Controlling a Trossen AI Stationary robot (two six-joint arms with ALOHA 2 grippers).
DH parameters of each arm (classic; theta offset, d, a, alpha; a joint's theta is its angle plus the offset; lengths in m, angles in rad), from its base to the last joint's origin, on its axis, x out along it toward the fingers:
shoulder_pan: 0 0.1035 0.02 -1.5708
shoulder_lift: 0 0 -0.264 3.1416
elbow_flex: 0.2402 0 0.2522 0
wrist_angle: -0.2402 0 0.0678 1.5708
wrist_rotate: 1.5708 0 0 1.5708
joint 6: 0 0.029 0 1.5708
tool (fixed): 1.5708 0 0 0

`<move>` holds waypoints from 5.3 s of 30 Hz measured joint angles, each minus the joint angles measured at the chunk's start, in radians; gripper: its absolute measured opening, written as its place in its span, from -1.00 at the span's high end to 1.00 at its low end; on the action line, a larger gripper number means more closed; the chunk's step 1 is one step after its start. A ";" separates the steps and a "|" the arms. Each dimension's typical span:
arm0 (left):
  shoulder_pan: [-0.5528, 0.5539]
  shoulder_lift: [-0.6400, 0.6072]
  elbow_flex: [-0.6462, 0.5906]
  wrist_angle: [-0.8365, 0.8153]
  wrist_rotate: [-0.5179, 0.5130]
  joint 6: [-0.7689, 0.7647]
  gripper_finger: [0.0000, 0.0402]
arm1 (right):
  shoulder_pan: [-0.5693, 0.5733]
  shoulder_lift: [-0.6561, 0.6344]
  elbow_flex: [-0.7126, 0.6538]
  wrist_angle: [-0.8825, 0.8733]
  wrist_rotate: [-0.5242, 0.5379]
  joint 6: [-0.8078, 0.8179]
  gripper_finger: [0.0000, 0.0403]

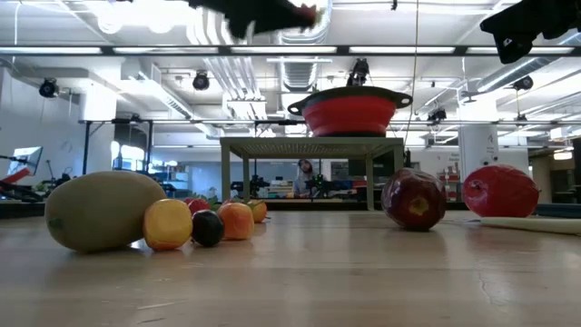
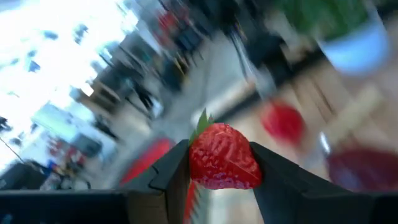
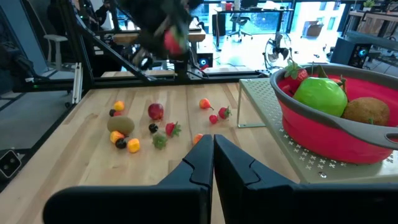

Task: Pick & Place Fruit
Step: Put the red strawberry into the black strainer bowl on the shelf, then put the orange peach into the black strainer bowl on the shelf

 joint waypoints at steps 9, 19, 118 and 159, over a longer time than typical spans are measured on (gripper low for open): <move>0.202 0.000 0.002 0.301 0.234 -0.188 0.23 | 0.000 0.000 0.000 0.000 0.000 0.000 0.96; 0.393 0.051 0.085 0.287 0.247 -0.501 0.23 | 0.000 0.000 0.000 0.000 0.000 0.000 0.96; 0.358 0.020 0.465 -0.877 0.069 -0.573 -0.02 | 0.000 0.000 0.000 0.000 0.000 0.000 0.96; 0.270 -0.082 0.153 -1.653 0.087 -1.153 -0.02 | 0.000 0.000 0.000 0.000 0.000 0.000 0.96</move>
